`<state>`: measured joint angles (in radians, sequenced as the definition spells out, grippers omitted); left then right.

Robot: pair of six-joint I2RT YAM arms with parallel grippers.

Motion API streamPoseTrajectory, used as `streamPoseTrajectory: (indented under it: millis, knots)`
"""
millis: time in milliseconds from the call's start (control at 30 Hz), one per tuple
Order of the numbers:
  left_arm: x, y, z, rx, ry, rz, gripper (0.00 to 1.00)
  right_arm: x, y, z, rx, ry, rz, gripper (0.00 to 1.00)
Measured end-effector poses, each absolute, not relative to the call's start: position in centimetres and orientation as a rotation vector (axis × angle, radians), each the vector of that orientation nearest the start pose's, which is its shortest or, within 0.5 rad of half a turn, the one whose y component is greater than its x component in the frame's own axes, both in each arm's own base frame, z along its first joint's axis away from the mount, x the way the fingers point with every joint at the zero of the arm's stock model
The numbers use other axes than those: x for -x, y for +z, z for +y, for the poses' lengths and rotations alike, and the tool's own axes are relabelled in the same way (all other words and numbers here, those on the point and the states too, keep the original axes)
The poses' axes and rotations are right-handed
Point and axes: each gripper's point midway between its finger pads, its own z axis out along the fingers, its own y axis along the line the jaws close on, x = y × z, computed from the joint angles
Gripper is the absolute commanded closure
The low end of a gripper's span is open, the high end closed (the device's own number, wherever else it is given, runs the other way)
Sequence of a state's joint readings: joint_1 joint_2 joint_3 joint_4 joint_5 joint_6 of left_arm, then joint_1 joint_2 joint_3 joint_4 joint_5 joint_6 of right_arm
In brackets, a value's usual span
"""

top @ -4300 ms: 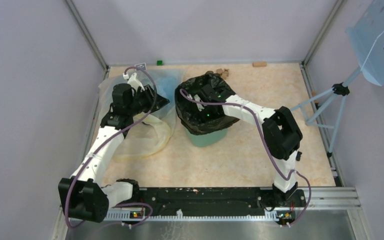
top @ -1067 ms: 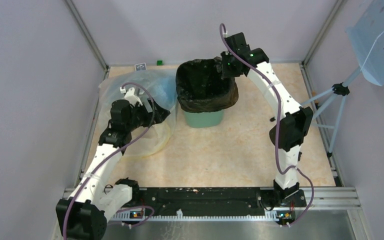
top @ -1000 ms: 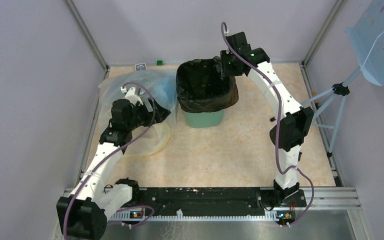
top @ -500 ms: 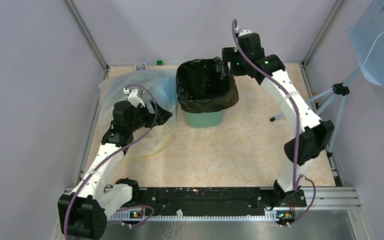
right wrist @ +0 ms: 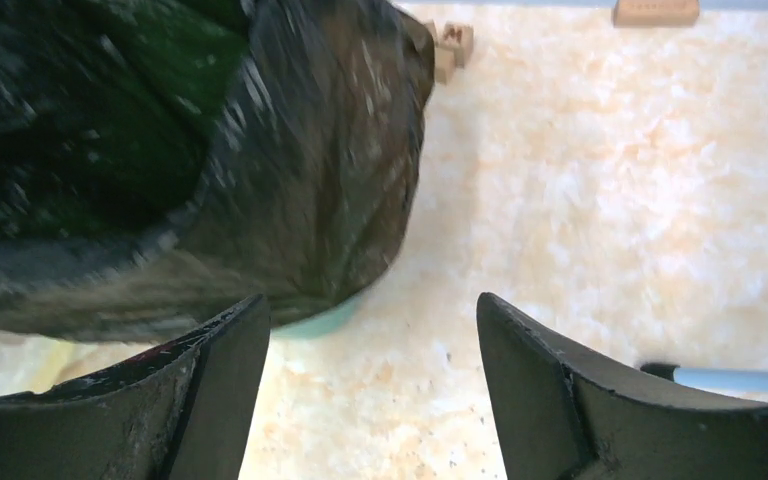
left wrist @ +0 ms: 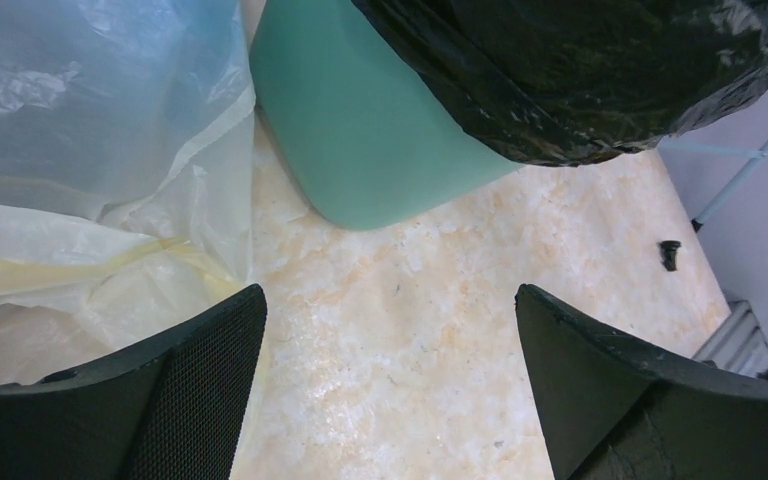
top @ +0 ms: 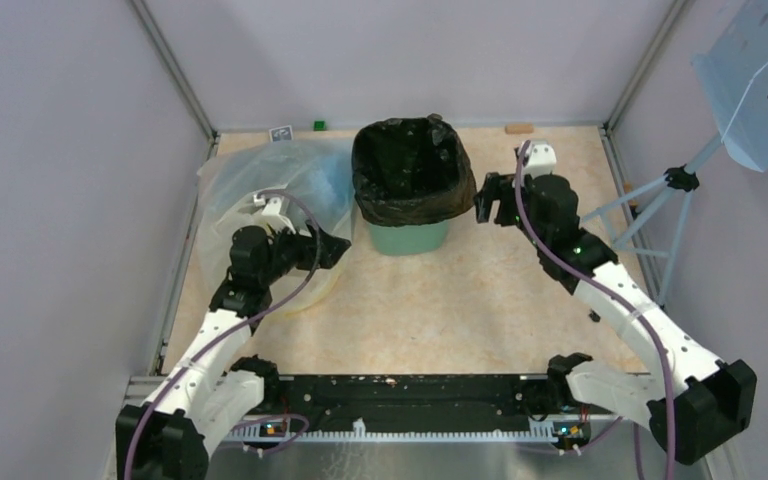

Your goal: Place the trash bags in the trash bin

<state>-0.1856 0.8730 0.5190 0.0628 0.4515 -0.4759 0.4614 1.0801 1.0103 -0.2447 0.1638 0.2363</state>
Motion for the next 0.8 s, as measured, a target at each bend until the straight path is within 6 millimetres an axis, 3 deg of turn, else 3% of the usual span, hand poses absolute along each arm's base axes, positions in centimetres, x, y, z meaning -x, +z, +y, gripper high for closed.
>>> streamPoseTrajectory:
  millis: [200, 367, 533, 667, 800]
  knots:
    - [-27.8, 17.0, -15.1, -0.082, -0.790, 1.890, 0.01, -32.0, 20.3, 12.7, 0.072, 0.267, 1.893, 0.18]
    - [-27.4, 16.3, -16.7, -0.197, -0.703, 1.846, 0.01, -30.9, 15.7, 10.5, 0.001, 0.174, 1.930, 0.14]
    - [-29.2, 16.8, -15.6, -0.202, -0.547, 1.780, 0.01, -32.1, 16.3, 8.3, -0.093, 0.112, 1.859, 0.15]
    - [-30.9, 16.9, -12.6, -0.168, -0.342, 1.734, 0.01, -32.9, 16.0, 4.9, -0.188, 0.080, 1.781, 0.17]
    - [-32.0, 16.4, -9.3, -0.111, -0.206, 1.707, 0.01, -33.0, 14.0, 2.1, -0.231, 0.020, 1.754, 0.17]
